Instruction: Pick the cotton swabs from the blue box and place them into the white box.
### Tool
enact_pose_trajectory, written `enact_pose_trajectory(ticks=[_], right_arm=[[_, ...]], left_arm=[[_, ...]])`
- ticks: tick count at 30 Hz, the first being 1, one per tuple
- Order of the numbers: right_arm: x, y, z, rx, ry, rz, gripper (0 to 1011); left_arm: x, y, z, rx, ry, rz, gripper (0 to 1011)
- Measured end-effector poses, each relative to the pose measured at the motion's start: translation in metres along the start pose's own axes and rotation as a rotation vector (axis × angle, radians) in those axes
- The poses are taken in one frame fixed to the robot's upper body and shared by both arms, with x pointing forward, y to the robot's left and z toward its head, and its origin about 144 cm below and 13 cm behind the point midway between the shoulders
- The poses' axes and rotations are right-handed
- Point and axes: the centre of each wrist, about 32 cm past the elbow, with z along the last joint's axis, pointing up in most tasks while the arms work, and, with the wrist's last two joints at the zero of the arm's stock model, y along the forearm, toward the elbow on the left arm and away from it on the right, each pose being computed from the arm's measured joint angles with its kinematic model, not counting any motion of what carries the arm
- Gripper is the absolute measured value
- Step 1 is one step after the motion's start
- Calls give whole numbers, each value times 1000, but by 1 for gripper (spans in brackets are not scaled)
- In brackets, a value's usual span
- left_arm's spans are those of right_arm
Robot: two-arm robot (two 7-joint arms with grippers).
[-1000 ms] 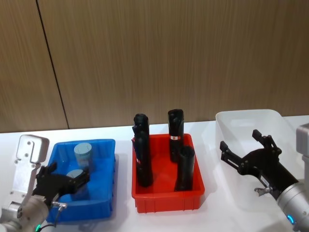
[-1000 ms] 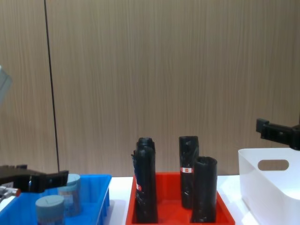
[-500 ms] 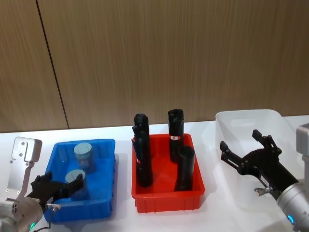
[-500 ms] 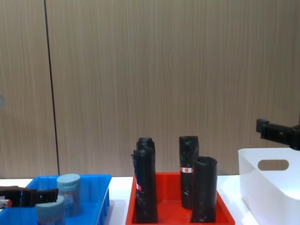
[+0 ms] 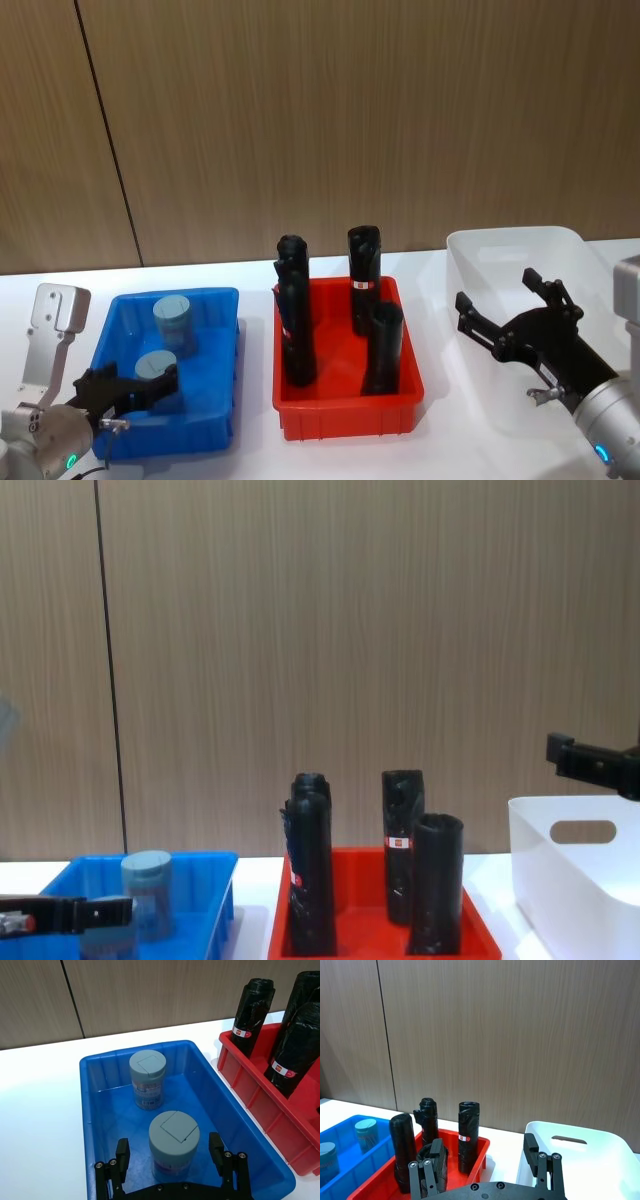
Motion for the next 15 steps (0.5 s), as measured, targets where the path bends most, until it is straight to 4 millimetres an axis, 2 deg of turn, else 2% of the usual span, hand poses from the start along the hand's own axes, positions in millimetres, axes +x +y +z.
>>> enact_pose_trajectory(ticks=[15], right_arm=[[0,0,0,0,0,0,1002]], left_arm=[[7,-14,-3,28,7,-31,1000]])
